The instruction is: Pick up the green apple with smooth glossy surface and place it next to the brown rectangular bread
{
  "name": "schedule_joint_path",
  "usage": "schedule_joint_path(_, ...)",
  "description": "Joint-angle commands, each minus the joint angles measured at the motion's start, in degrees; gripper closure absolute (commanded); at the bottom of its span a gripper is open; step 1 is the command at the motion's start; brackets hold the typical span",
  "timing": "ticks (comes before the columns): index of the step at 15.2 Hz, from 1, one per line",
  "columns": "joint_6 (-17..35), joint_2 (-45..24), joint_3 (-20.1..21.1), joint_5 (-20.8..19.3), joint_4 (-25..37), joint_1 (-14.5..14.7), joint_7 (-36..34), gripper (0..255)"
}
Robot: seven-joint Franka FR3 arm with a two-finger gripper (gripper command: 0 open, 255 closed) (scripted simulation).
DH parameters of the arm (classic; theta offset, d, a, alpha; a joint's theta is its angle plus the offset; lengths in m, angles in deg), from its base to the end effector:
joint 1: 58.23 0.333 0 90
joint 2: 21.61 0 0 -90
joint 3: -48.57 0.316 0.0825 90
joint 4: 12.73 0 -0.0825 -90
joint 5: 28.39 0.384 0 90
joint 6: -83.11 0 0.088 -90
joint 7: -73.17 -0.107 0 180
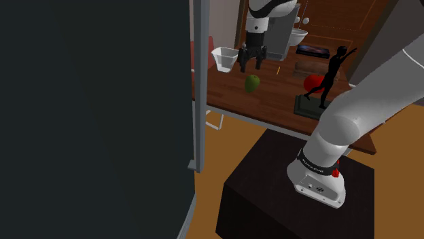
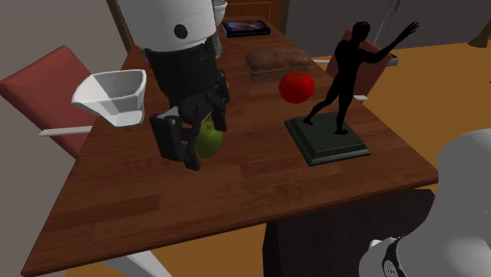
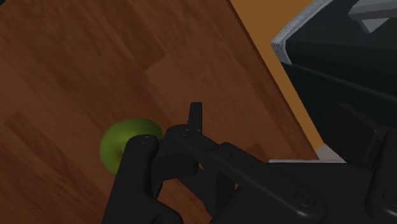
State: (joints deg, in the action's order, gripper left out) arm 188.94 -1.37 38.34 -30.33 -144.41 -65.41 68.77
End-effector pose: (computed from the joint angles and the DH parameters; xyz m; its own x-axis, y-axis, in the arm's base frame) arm 0.4117 -0.1363 0.4767 0.9327 -0.3453 -0.1043 -0.3493 -0.9368 -0.0221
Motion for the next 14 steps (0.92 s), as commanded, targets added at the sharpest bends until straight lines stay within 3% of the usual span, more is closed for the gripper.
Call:
schedule_joint_path(1,1.8,-3.8,-0.8,-0.6,1.8,-0.7,-0.2,0)
schedule_joint_path(14,7.2,-27.9,-6.9,-1.6,19.3,-6.4,0.5,0)
